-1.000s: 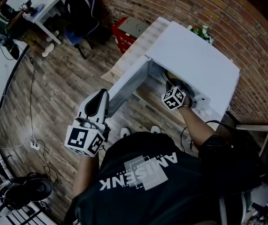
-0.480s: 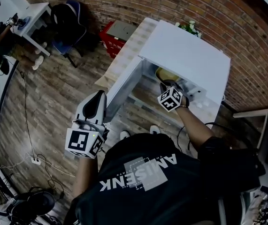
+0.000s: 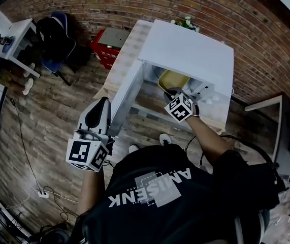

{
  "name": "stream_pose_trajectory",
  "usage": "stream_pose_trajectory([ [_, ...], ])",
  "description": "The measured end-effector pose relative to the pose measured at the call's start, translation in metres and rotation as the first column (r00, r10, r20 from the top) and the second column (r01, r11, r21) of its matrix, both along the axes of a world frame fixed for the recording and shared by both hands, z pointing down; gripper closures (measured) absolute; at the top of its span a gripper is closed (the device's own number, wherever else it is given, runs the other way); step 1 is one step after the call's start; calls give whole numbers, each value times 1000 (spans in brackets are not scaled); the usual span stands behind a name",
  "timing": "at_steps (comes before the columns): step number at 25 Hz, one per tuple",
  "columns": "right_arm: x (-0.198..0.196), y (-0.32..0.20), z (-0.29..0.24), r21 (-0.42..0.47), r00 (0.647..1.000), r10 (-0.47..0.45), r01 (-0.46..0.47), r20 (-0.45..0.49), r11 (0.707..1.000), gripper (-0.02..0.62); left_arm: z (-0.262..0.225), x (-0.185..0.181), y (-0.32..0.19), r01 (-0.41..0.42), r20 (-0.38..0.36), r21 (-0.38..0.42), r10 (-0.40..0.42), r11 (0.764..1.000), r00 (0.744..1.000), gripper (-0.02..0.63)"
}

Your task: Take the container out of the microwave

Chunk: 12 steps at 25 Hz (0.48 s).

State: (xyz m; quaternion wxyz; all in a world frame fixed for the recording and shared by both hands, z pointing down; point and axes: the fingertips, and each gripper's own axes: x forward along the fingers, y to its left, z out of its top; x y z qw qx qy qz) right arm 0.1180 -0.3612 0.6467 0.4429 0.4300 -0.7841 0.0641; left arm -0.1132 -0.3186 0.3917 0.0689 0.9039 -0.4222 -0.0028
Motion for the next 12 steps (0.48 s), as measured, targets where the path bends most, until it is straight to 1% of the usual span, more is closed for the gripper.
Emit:
stream_pose_trajectory([
  [8,-28,35,-19,-7,999,32,-32,42,999,545,5,-5,-1,-83,-50,-16,83,996,995,592],
  [12,-42,52,-26,-8,997,40,-40,60,999,545,8,-5,-3,-125,-54,-11,124,992,991,591],
])
